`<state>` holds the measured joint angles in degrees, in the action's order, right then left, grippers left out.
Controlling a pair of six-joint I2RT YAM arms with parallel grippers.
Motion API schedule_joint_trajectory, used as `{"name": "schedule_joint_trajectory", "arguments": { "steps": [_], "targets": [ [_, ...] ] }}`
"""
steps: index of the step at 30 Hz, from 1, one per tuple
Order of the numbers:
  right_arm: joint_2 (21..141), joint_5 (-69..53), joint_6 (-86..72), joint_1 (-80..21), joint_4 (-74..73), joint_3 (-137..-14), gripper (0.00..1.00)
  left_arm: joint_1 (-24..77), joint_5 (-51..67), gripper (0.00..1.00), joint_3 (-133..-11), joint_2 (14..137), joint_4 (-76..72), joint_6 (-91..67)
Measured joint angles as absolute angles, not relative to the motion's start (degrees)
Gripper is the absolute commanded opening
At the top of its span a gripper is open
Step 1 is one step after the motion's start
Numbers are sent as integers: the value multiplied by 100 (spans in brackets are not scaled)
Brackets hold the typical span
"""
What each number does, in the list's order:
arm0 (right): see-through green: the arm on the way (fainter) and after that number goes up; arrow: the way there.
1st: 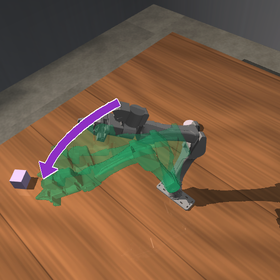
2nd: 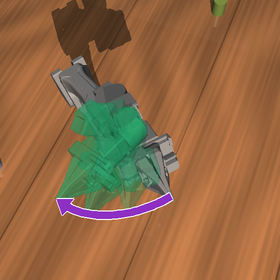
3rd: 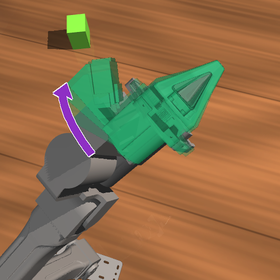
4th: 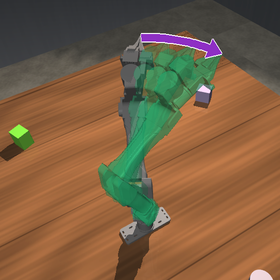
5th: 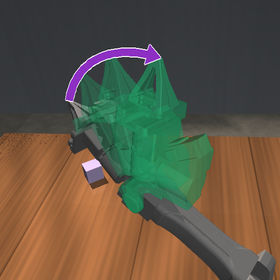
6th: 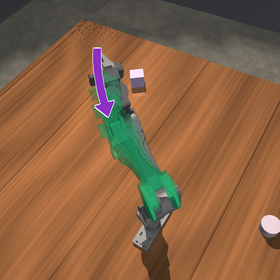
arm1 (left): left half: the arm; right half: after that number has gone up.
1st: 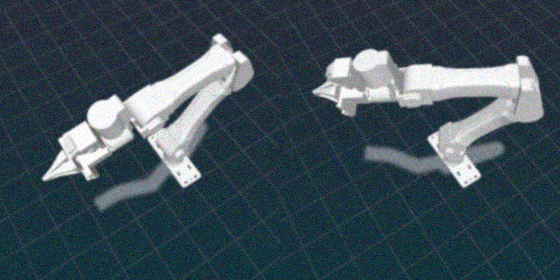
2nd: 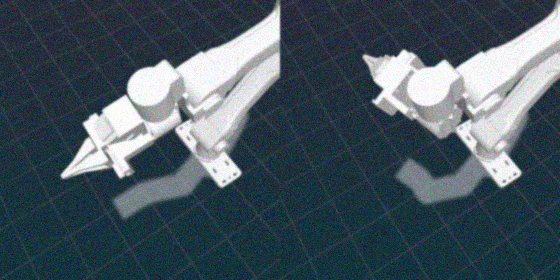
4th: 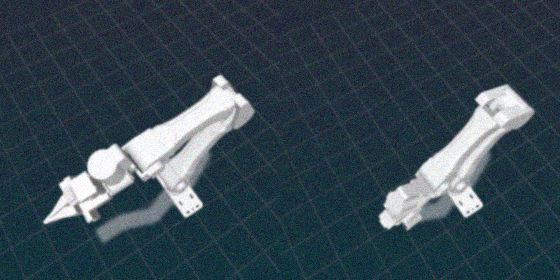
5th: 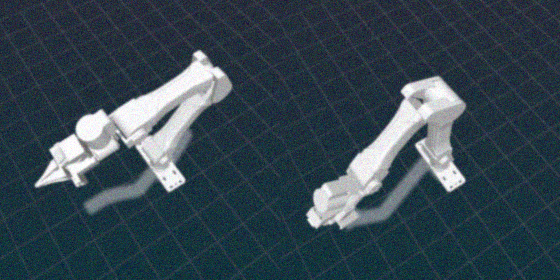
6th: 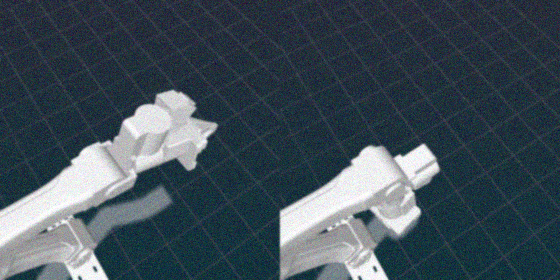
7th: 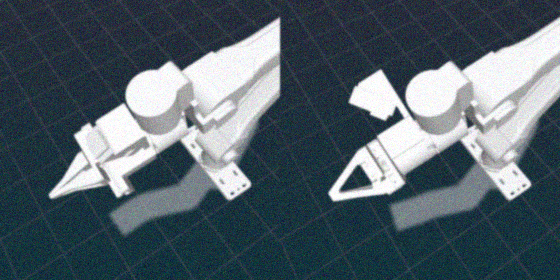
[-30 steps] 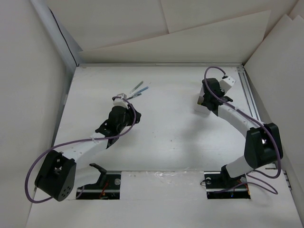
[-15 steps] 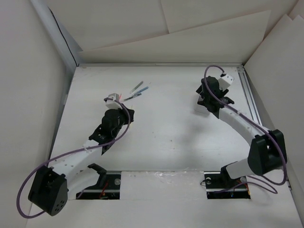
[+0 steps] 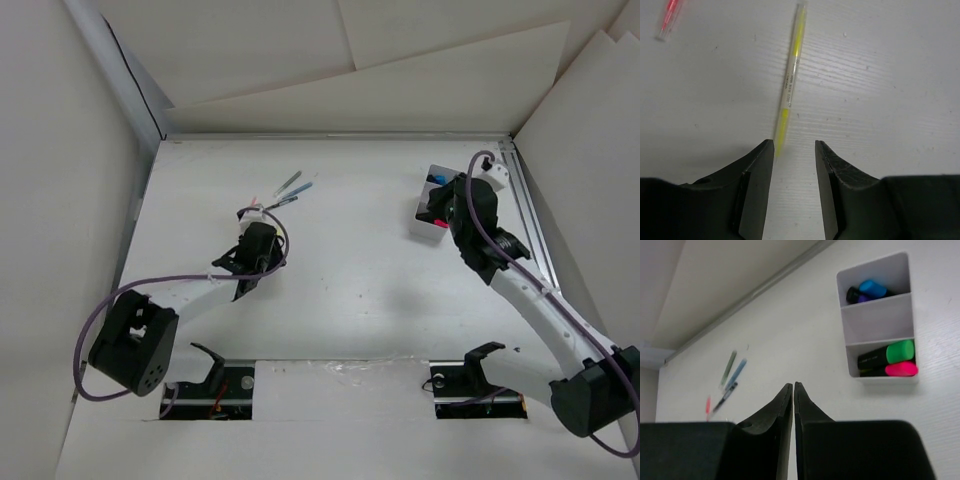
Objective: Sort the stationery into containers
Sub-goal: Pick up the pen from the center of the board.
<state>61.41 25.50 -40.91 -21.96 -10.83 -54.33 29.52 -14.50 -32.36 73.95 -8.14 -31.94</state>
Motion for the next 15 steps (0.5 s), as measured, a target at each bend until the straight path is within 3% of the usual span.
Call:
{"name": "schedule_joint_trajectory", "arguments": {
  "steps": [7,8,11,15],
  "targets": [
    [6215,1780,-4053,-2604,-1090,-5057,21,2952,-1761,33,-3677,8075,-580,-3175],
    [6233,1719,-4049,-2657,-1090,-5041,23,2952,-1804,31,-3736,8178,-561,-3173],
    [6272,1527,-4032,-2847,-1041,-5037,41,2952,-1911,17,-3953,8545,-499,-3148],
    [6272,1393,-4029,-3061,-928,-5035,46,2952,-2014,14,-4084,8823,-366,-3111]
  ]
}}
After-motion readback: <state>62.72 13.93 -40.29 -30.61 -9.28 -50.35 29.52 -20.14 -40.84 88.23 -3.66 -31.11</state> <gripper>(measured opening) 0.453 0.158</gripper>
